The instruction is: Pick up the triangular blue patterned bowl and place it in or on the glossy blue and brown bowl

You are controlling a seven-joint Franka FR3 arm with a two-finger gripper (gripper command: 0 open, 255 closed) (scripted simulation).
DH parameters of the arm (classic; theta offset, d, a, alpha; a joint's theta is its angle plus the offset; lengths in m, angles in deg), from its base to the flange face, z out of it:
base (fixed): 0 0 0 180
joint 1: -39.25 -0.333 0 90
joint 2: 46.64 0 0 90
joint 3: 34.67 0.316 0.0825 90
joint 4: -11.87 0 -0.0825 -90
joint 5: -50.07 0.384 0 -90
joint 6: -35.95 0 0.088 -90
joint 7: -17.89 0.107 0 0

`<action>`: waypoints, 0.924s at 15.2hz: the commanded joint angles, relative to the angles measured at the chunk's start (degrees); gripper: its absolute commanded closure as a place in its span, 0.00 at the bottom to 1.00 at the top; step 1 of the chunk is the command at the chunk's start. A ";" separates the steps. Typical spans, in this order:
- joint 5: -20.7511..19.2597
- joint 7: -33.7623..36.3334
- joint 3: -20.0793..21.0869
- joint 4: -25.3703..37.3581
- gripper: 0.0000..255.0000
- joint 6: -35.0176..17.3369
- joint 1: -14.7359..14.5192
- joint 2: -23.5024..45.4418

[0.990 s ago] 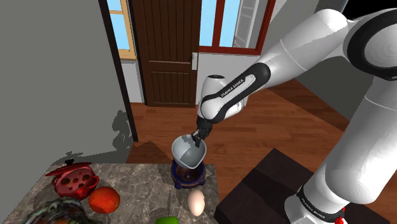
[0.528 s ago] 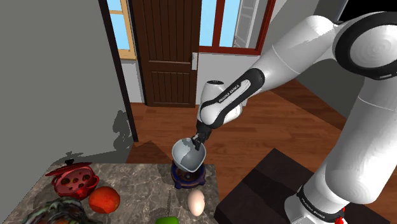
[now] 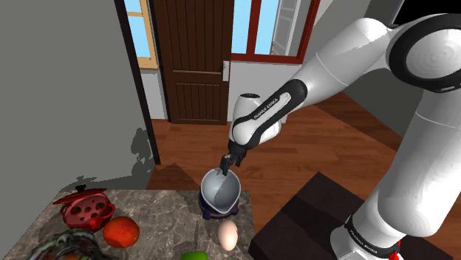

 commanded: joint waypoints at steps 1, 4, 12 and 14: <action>0.00 0.00 0.00 0.00 0.00 0.00 0.00 0.00; 0.21 -0.15 -0.11 0.09 0.00 3.85 0.50 -3.72; 0.31 -0.26 -0.33 0.45 0.00 7.37 0.87 -6.85; 0.31 -0.26 -0.33 0.45 0.00 7.37 0.87 -6.85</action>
